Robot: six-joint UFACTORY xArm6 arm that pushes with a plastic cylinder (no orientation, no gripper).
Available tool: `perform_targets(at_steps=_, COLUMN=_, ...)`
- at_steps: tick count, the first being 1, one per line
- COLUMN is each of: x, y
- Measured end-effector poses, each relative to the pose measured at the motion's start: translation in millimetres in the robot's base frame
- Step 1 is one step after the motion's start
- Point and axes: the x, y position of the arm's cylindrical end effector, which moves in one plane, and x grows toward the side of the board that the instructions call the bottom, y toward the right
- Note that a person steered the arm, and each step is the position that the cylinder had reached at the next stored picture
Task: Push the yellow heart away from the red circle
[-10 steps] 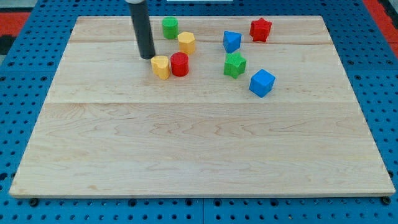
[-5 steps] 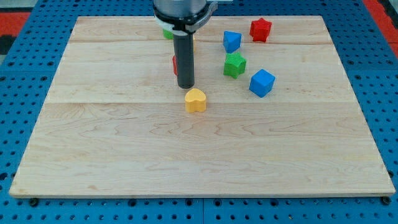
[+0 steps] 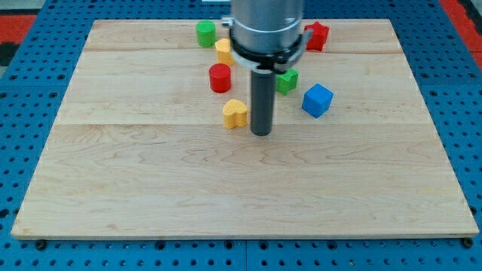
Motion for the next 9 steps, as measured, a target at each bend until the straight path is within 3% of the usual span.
perform_targets(at_steps=1, x=-6, y=-28)
perform_targets(at_steps=2, x=-12, y=-98)
perform_targets(at_steps=5, x=5, y=-2)
perform_targets(at_steps=6, x=-43, y=19)
perform_targets(at_steps=7, x=-50, y=20)
perform_targets(at_steps=9, x=-32, y=-55)
